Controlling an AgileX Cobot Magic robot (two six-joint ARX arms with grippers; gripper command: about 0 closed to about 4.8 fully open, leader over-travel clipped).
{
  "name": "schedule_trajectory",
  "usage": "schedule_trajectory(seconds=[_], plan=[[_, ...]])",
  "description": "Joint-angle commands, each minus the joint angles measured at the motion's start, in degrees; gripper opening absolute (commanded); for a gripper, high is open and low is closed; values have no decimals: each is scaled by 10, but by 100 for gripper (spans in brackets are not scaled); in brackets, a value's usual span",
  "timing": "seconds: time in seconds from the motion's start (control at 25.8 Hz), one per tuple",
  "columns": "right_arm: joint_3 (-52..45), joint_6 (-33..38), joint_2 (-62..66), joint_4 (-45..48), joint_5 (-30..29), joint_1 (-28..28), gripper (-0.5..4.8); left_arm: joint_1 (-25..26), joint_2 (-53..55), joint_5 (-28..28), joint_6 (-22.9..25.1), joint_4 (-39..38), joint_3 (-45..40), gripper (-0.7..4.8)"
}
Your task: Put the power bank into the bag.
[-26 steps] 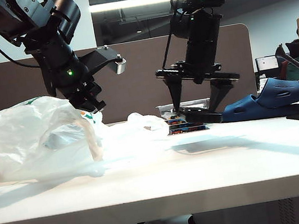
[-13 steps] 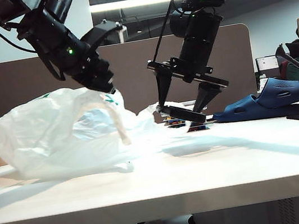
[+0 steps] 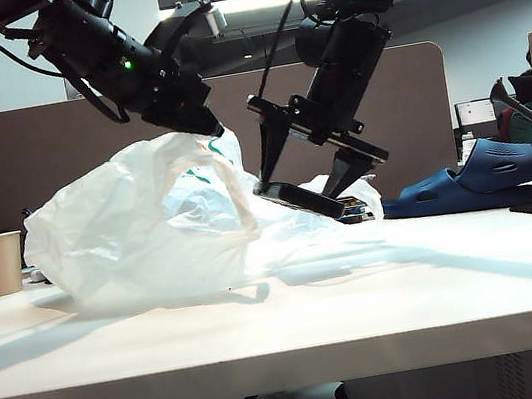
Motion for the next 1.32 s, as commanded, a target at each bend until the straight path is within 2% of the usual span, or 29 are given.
schedule_trajectory(seconds=[0.04,0.35,0.66,0.89,1.2,1.32], plan=[[5,-7,-6,21,-22,8,260,-1,-5,48,-35,22,4,-7],[4,-16,-3,71,-24,11,260,-1,-6,179,-68,24,4,-6],[4,-16,17,89,-60,16,260,-1,-7,245,-146,96,4,-6],[4,-25,51,163,-97,26,260,-1,-7,342,-204,139,4,-7],[4,-24,90,252,-65,52,260,-1,-8,429,-229,148,4,-7],[4,-9,96,265,-66,54,260,-2,-8,427,-232,154,4,-7]])
